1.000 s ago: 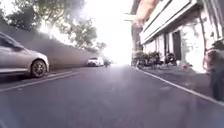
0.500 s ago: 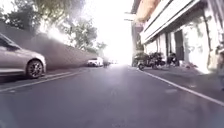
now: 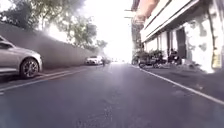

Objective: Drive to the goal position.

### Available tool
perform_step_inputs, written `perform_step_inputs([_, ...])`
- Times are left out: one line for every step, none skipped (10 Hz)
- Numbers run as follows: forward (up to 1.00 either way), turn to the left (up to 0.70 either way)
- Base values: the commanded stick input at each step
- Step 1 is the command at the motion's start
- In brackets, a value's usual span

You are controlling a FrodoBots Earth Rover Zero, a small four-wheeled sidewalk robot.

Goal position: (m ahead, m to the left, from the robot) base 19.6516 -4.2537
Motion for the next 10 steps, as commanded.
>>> perform_step_inputs([0.45,0.0])
perform_step_inputs([0.45,0.0])
perform_step_inputs([0.45,0.0])
perform_step_inputs([0.45,0.0])
perform_step_inputs([0.45,0.0])
perform_step_inputs([0.45,0.0])
perform_step_inputs([0.45,0.0])
perform_step_inputs([0.45,0.0])
perform_step_inputs([0.45,0.0])
perform_step_inputs([0.45,0.0])
